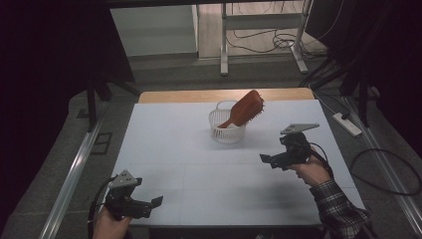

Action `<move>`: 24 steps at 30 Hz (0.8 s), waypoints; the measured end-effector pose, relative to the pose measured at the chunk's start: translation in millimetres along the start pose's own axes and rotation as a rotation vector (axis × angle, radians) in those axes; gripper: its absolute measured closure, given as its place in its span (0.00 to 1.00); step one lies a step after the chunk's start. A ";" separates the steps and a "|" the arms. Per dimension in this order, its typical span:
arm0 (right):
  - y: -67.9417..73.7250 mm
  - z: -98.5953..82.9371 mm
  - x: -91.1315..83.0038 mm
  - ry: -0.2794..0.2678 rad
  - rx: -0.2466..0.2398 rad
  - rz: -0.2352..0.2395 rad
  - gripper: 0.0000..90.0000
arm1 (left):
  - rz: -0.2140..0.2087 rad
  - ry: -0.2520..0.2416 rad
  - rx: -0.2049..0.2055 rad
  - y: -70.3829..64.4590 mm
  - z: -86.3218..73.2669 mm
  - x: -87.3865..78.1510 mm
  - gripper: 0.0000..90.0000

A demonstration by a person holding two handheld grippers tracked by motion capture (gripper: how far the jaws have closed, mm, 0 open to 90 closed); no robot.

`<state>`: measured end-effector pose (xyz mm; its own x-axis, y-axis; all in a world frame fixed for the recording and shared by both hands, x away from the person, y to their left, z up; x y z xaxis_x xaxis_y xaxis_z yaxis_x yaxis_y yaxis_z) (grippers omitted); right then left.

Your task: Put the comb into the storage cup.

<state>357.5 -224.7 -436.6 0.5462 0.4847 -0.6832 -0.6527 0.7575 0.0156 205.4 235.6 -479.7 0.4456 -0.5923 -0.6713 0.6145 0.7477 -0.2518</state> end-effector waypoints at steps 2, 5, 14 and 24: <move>0.1 -2.3 -2.1 0.002 -0.001 -0.001 0.00 | -0.003 -0.003 -0.003 0.4 -0.1 -0.4 0.00; 0.2 -5.1 -4.3 0.008 0.000 -0.004 0.00 | -0.004 -0.005 -0.005 0.8 -0.2 -0.7 0.00; -1.3 -16.9 -13.5 0.014 0.023 0.007 0.00 | -0.004 -0.005 -0.005 0.8 -0.3 -0.8 0.00; -2.1 -26.9 -24.5 0.009 0.017 -0.003 0.00 | -0.008 -0.009 -0.004 0.9 -0.6 -1.1 0.00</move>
<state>331.4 -249.9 -439.6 0.5434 0.4781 -0.6900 -0.6419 0.7664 0.0255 205.0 237.1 -479.6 0.4468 -0.6012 -0.6626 0.6155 0.7440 -0.2600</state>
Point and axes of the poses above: each handheld gripper's, and its own axes: x roughly forward along the jaws, z roughly out of its top, y roughly to its left, the point moved 1 cm from there along x, roughly forward along the jaws, and after that the axes turned 5 degrees about -z, right-handed, at the moved point
